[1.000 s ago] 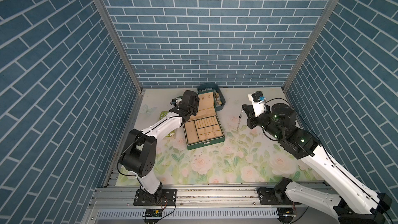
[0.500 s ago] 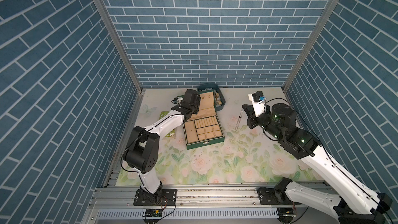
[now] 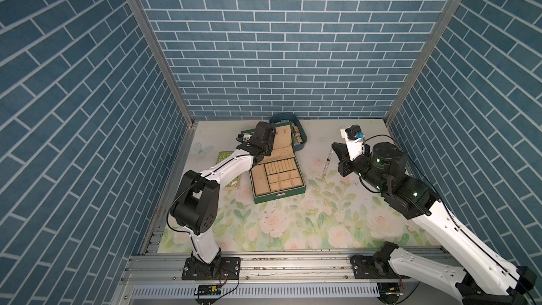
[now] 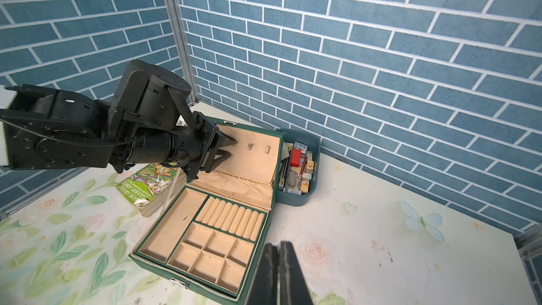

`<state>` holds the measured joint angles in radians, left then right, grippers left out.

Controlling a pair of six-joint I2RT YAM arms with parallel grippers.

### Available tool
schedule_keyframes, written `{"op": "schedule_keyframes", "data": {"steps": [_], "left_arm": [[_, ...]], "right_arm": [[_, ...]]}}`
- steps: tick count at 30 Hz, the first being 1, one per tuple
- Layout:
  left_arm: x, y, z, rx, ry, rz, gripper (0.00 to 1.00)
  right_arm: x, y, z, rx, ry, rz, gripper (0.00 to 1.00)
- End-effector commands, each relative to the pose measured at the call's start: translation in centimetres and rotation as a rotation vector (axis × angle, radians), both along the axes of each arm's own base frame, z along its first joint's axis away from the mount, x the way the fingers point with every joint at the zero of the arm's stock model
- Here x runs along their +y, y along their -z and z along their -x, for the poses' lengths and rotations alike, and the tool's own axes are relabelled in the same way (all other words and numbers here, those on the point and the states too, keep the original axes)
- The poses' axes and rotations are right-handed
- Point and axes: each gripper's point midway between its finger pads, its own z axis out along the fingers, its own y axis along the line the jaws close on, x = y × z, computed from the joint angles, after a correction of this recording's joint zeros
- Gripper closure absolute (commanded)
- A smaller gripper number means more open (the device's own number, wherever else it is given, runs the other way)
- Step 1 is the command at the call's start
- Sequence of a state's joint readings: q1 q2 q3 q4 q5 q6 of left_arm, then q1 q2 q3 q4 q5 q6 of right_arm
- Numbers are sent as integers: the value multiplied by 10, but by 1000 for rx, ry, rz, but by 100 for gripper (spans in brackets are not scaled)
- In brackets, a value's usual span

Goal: Put jewelry chain into jewelry box
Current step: Open the fastener on the jewelry box.

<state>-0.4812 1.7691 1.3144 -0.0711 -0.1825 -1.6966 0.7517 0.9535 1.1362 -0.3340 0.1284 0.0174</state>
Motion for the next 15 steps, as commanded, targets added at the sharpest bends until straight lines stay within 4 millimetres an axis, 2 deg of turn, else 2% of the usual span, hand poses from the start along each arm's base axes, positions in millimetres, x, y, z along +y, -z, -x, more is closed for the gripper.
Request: {"op": "schedule_keyframes", "data": {"steps": [1,15], "left_arm": [[3,5,-1,19,-25,-26,69],[6,24,10,42,-17,-14,87]], "right_arm": [[-4,-9,2,-49,3,0,100],[-3,-9,3,-49,1,0,100]]}}
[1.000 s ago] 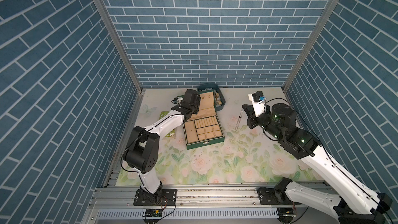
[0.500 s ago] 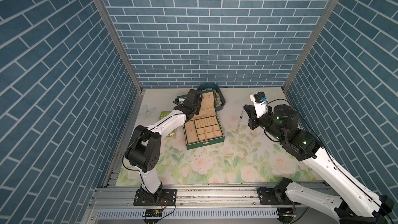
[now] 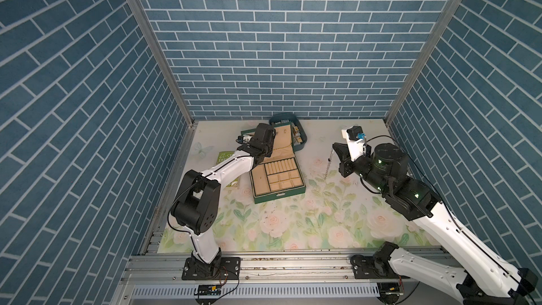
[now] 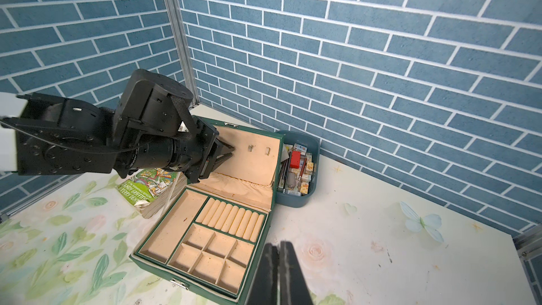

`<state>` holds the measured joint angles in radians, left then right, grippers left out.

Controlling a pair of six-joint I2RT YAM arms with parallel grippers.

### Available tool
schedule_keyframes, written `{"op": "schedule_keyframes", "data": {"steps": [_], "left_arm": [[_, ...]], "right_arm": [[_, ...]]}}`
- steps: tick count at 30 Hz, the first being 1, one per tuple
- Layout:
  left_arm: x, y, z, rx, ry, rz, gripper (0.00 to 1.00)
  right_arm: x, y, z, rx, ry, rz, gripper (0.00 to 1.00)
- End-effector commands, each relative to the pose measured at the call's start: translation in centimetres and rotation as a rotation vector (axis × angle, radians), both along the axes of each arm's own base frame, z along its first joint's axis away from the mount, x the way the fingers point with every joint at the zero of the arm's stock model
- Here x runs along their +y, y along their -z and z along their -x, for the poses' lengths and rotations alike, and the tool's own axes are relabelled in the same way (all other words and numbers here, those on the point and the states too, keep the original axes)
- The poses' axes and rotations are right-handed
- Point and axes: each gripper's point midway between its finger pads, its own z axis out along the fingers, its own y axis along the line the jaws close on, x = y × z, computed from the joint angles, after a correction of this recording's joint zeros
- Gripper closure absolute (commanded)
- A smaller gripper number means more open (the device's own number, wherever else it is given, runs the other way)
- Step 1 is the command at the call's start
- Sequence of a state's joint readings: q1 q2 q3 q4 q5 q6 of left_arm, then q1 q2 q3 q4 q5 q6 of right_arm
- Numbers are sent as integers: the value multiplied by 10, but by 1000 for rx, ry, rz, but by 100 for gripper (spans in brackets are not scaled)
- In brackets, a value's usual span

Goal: Put jewelry chain into jewelry box
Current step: Open the fastener on the jewelry box.

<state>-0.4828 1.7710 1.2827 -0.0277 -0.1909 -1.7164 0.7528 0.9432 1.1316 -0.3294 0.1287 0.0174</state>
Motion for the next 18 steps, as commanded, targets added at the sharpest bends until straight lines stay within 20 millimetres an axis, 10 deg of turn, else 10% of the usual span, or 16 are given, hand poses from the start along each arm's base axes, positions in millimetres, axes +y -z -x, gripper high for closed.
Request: {"op": "schedule_keyframes", "data": {"steps": [1,18], "left_arm": [[6,20,11,55,-1,-31,88],[11,45,25,93,4,-31,93]], "right_arm": [[-2,-6,1,-40,1,8,100],[0,-4,1,-37,-1,10,100]]}}
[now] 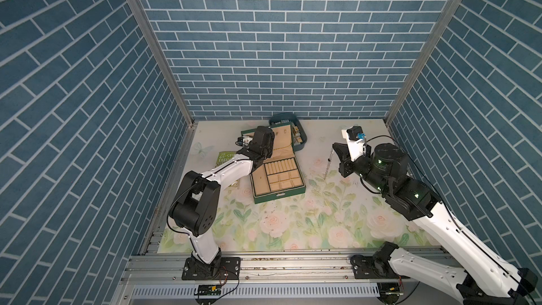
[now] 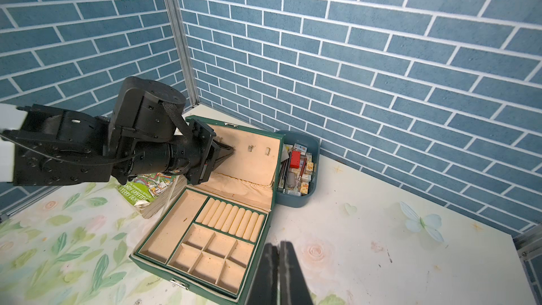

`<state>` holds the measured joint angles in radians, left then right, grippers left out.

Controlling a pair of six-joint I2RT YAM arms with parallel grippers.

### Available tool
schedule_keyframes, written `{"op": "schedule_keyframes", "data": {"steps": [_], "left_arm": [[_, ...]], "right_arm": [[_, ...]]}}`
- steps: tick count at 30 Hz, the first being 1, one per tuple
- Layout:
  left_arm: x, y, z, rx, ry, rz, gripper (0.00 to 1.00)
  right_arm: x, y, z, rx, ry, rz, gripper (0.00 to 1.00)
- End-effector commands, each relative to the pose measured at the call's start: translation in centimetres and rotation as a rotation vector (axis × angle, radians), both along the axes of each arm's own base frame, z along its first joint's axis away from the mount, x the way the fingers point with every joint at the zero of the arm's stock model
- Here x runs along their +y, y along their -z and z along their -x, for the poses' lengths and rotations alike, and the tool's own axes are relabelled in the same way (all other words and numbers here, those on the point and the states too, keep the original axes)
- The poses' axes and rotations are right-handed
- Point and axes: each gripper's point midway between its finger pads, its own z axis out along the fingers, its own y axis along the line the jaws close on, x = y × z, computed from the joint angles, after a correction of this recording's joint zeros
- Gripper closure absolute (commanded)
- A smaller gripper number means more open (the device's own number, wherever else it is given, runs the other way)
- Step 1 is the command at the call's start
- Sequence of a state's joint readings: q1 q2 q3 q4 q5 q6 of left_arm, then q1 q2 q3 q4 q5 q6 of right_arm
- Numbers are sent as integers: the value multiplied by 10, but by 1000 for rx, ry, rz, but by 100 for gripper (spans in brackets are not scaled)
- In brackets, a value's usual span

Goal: Put jewelry chain into jewelry box
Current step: Open the fastener on the jewelry box.

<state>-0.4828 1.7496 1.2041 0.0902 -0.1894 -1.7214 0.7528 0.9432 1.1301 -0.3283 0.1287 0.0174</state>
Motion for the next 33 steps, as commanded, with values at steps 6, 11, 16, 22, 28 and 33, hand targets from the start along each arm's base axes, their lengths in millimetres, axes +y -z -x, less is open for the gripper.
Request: {"op": "schedule_keyframes", "data": {"steps": [6,11,16,22,28,33], "left_arm": [[14,49,30,153,3,-70,93],[14,45,29,149,4,-70,92],[13,33,26,129,12,-83,75],[13,9,24,90,26,-99,57],[12,-31,35,29,70,-129,50],[24,-71,57,-45,106,-184,43]], "right_arm": [[1,-4,0,-37,-4,9,100],[2,-6,0,-35,-8,9,100],[2,-7,-1,-32,-7,7,100],[4,-9,0,-32,-13,4,100],[5,-11,-2,-30,-14,2,100],[7,-14,-1,-24,-21,0,100]]}}
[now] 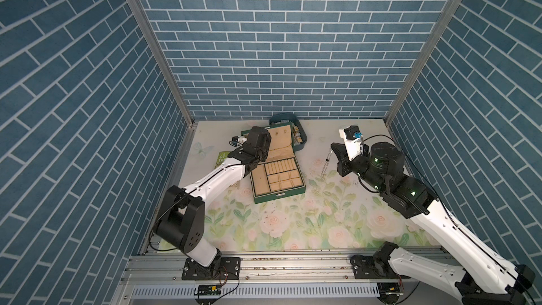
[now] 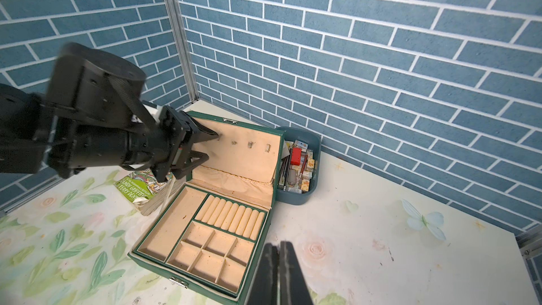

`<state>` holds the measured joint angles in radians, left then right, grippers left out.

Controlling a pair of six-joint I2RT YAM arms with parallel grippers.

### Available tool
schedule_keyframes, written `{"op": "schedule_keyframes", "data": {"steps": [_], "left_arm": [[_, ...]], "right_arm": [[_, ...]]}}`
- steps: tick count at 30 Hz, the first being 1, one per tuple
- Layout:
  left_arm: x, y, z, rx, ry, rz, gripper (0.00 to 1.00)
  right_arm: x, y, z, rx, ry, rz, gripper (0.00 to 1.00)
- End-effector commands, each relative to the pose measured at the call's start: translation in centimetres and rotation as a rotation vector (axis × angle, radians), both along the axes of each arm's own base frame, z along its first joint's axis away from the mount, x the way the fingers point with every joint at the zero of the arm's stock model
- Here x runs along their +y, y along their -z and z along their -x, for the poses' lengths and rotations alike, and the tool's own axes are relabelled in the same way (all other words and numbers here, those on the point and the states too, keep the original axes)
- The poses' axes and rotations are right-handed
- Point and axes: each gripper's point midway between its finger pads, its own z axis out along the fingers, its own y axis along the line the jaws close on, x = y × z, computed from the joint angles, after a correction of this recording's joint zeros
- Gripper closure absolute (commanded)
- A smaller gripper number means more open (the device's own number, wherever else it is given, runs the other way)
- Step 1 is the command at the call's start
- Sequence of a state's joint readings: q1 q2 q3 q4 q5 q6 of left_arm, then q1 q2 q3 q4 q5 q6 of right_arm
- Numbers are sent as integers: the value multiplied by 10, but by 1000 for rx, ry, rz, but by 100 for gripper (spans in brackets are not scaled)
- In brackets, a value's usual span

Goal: Put jewelry chain into jewelry box
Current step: Open the fastener on the jewelry box, then hang the necklace on the jewelry box clasp.

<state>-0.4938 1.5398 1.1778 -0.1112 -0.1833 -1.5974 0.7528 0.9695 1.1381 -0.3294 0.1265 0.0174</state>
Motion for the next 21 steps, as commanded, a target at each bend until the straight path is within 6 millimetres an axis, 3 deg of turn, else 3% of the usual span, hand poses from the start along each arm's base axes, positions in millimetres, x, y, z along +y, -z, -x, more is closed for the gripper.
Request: {"op": "schedule_keyframes", "data": {"steps": [1,5,8,11,14,21], "left_arm": [[13,-36,18,-61,35,-91,41],[22,-85,34,-241,125,-229,33],[11,-121,48,-509,260,-332,32],[-4,-145,79,-781,406,-412,27],[-5,-154,112,-961,468,-462,2],[-1,-148,181,-1271,526,-457,0]], "right_arm": [[3,-20,3,-37,-21,-15,100],[6,-20,3,-19,-33,-19,100],[8,-23,3,-15,-40,-25,100],[9,-31,4,-24,-47,-32,100],[10,-38,5,-38,-57,-32,100],[14,-55,11,-71,-102,-60,100]]}}
